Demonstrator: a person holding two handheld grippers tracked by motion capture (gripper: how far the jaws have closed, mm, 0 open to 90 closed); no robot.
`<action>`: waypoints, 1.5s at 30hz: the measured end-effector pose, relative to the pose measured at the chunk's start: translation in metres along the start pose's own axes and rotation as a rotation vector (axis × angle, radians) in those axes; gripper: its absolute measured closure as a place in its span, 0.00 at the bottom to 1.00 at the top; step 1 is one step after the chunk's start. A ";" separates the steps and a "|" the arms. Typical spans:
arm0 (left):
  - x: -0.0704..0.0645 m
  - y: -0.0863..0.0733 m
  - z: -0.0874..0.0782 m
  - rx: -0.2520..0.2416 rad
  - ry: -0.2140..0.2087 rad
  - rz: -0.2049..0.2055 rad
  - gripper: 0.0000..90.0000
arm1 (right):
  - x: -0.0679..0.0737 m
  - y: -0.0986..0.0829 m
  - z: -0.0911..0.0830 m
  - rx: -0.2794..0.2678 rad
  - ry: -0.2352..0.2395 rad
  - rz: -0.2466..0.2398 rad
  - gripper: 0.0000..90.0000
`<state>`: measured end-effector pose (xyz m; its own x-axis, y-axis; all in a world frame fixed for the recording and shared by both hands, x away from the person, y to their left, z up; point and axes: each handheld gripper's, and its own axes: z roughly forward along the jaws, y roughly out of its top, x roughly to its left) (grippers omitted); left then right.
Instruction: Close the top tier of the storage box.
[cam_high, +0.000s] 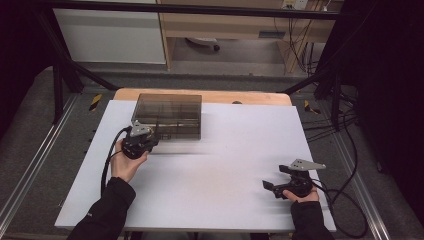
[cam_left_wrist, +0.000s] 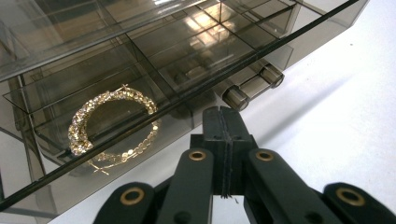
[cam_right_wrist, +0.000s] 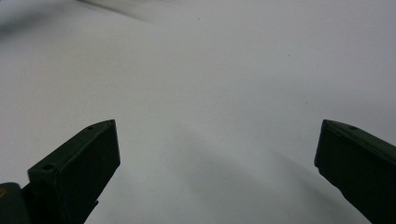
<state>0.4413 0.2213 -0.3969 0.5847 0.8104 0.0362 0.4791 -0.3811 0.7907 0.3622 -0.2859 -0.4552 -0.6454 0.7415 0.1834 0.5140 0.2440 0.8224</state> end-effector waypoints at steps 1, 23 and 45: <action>0.000 0.000 0.000 0.000 0.001 -0.001 1.00 | 0.000 0.000 0.000 0.001 0.000 0.001 0.01; 0.005 0.000 0.011 -0.027 0.023 -0.013 1.00 | 0.000 0.000 0.000 0.001 0.000 0.002 0.01; 0.012 0.005 0.021 -0.029 0.054 -0.013 1.00 | 0.000 0.000 -0.001 0.002 0.000 0.006 0.01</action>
<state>0.4644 0.2193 -0.4052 0.5420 0.8383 0.0583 0.4671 -0.3582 0.8084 0.3619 -0.2863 -0.4549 -0.6421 0.7431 0.1887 0.5192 0.2404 0.8202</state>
